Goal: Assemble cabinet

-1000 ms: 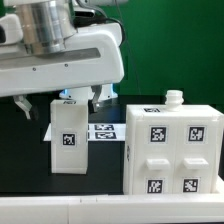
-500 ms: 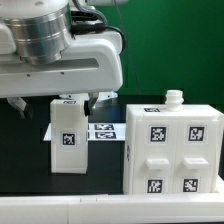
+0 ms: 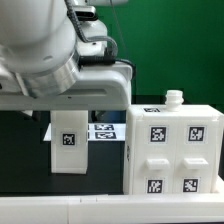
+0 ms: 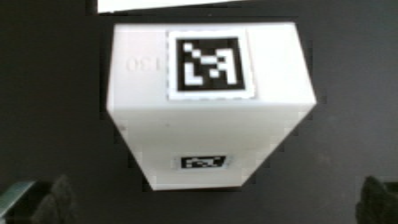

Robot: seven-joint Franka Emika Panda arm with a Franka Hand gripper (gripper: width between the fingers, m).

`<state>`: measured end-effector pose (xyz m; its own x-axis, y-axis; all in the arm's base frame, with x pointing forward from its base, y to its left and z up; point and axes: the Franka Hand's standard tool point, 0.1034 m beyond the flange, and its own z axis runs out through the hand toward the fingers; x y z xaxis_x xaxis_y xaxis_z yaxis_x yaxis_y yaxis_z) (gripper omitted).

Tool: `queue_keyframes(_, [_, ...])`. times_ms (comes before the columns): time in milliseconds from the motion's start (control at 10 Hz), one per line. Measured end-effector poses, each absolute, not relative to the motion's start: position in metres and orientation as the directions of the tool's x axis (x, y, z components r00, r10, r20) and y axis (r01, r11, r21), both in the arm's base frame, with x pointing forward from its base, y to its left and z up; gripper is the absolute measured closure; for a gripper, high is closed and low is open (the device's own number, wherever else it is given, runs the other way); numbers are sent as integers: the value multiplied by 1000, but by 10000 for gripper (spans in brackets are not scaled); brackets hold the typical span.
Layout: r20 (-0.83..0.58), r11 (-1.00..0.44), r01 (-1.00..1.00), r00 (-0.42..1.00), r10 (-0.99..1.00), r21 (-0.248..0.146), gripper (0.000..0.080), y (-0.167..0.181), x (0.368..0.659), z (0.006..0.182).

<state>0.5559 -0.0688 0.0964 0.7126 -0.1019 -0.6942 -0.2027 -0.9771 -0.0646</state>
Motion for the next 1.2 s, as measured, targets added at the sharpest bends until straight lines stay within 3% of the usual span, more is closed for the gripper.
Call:
queue_keyframes(200, [-816, -957, -280, 569, -105, -73, 3, -65, 533, 96])
queue_keyframes(600, [-815, -958, -280, 569, -113, -63, 3, -65, 534, 90])
queue_keyframes(1200, [-828, -958, -282, 548, -120, -48, 3, -64, 515, 51])
